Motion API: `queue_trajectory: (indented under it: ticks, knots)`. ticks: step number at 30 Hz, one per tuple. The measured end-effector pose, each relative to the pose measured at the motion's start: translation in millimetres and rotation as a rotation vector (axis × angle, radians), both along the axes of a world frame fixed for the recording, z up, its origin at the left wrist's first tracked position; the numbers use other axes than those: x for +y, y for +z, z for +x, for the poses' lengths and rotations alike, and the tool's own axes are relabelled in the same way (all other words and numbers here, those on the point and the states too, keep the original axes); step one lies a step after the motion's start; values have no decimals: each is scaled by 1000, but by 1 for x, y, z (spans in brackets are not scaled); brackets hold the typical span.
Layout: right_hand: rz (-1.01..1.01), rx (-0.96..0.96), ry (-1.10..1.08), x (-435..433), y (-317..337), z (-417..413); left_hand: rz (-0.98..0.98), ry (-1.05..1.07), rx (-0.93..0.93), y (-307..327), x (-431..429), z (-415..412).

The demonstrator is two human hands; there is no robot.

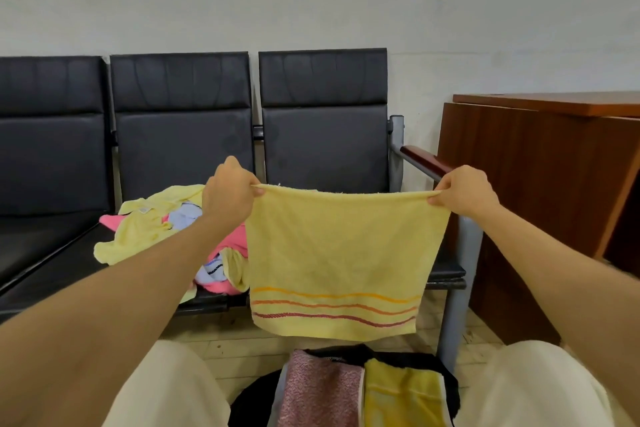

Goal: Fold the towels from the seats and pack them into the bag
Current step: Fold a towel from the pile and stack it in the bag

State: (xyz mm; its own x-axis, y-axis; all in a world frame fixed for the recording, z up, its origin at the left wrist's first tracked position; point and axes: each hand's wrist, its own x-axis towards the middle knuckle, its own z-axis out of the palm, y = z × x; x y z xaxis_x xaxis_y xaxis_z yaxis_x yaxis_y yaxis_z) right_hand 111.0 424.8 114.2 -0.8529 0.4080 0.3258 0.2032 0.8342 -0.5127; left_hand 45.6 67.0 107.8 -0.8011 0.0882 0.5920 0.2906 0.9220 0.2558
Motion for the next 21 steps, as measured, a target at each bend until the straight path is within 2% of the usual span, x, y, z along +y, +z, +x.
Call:
queue_trajectory:
  ticks: [2,7,11,15,18,21]
  knots:
    - [48,-20,-7,-3,5,-4,2,16,2,5,2,-1]
    - [134,-19,53,-5,8,-25,271,1,-188,18,7,-16]
    - [6,-102,112,-3,13,-49,505,-70,-279,24,12,-36]
    - [-243,44,171,-4,14,-80,614,-46,-306,21,18,-65]
    - [-155,66,189,-8,2,-101,648,-20,-292,10,21,-85]
    - [-174,214,170,-12,-19,-122,619,2,-271,-9,25,-108]
